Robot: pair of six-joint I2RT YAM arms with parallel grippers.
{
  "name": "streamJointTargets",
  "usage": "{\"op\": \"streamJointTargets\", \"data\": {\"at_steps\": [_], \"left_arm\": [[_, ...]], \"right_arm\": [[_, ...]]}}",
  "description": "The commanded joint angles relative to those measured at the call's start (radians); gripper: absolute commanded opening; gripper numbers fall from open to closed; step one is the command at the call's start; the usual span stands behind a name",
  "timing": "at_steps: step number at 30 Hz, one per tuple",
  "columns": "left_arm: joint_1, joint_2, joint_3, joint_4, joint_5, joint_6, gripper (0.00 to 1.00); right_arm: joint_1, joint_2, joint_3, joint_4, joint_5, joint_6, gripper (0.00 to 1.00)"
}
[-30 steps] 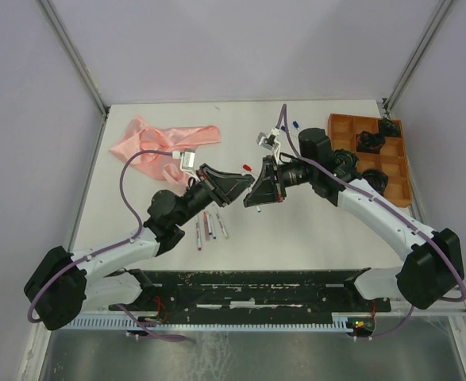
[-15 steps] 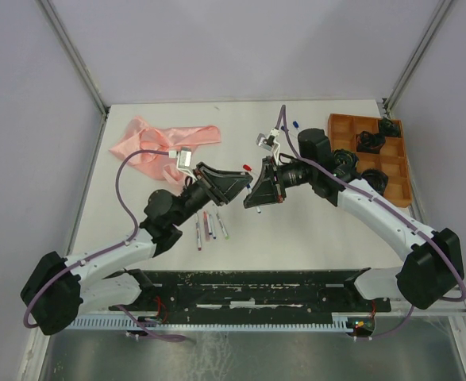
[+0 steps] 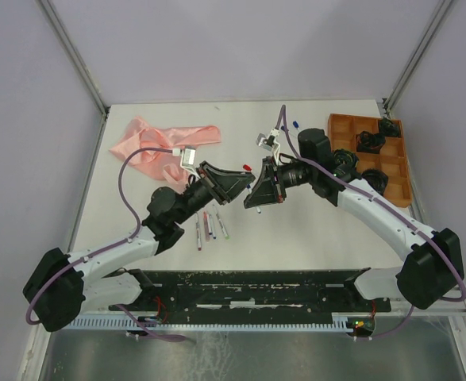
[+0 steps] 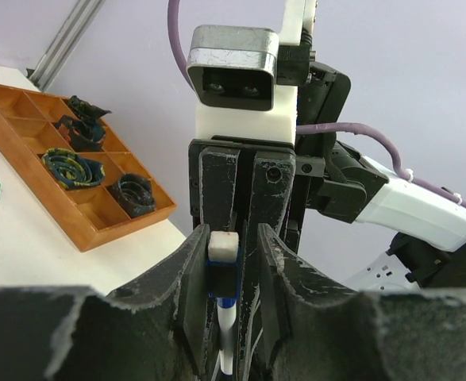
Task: Open the pen caps
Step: Open the pen cap from the pen.
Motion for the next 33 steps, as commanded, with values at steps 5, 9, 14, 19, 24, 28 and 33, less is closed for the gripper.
{"op": "streamJointTargets", "data": {"at_steps": [5, 9, 14, 19, 24, 28, 33], "left_arm": [[-0.002, 0.010, 0.053, 0.011, 0.032, 0.041, 0.35], [-0.001, 0.010, 0.059, 0.001, 0.035, 0.049, 0.28], [0.011, 0.003, 0.094, -0.042, 0.033, 0.075, 0.03], [0.085, -0.013, 0.174, -0.102, 0.001, 0.128, 0.03], [0.203, 0.016, 0.290, -0.094, -0.033, 0.133, 0.03], [0.279, 0.057, 0.396, -0.064, -0.056, 0.136, 0.03], [0.326, 0.075, 0.442, -0.032, -0.088, 0.141, 0.03]], "right_arm": [[0.004, -0.002, 0.043, 0.010, -0.014, -0.014, 0.00], [0.005, -0.003, 0.044, 0.006, -0.014, -0.017, 0.00], [0.005, -0.001, 0.043, 0.007, -0.016, -0.019, 0.00], [0.006, 0.004, 0.040, 0.012, -0.020, -0.018, 0.00], [0.018, 0.025, 0.037, 0.014, -0.021, -0.020, 0.00], [0.031, 0.053, 0.038, 0.016, -0.025, -0.016, 0.00], [0.032, 0.069, 0.039, 0.017, -0.025, -0.011, 0.00]]}}
